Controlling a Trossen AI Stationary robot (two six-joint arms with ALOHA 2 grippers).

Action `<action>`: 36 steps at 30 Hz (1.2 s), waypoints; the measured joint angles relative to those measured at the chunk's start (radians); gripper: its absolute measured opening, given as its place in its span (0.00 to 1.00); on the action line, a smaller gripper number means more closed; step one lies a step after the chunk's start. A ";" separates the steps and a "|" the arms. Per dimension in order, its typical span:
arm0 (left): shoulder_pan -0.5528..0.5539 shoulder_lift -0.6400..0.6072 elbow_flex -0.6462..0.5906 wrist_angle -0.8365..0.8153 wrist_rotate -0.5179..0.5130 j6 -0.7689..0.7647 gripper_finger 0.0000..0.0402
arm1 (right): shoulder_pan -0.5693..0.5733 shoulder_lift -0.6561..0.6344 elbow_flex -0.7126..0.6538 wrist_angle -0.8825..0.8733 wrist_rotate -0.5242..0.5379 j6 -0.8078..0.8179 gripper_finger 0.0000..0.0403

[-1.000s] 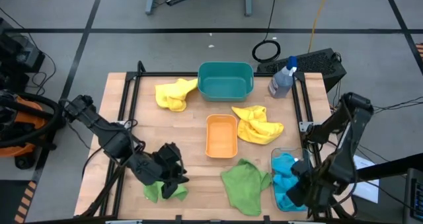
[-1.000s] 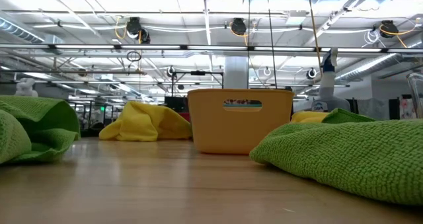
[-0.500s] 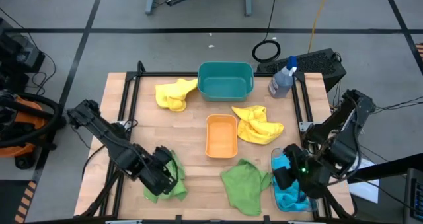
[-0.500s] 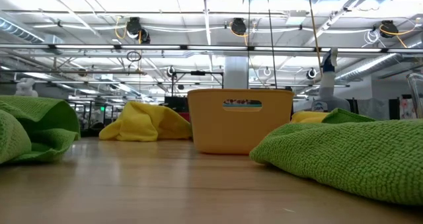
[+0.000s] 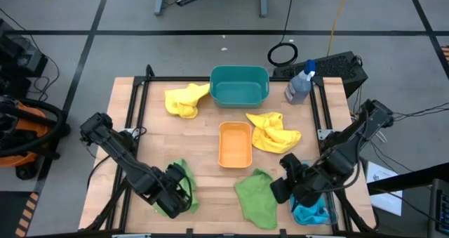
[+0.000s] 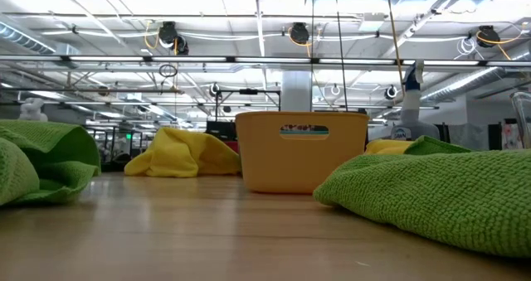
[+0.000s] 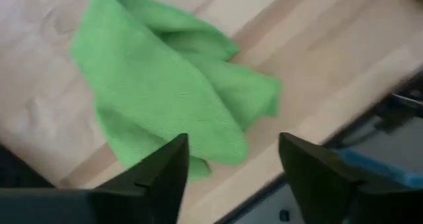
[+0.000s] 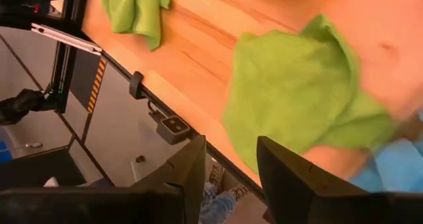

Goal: Sort microfiber towel by color & place in baskets
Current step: Put the left green microfiber towel into the blue bin

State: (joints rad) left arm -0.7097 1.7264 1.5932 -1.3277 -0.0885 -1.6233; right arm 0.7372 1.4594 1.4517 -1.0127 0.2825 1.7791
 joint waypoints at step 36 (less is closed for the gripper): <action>0.003 0.024 -0.610 0.496 0.017 0.009 0.88 | 0.046 0.070 0.000 0.049 -0.126 -0.002 0.32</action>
State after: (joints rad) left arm -0.7069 1.7500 0.9834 -0.8317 -0.0717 -1.6141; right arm 0.7830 1.5297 1.4513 -0.9640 0.1566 1.7771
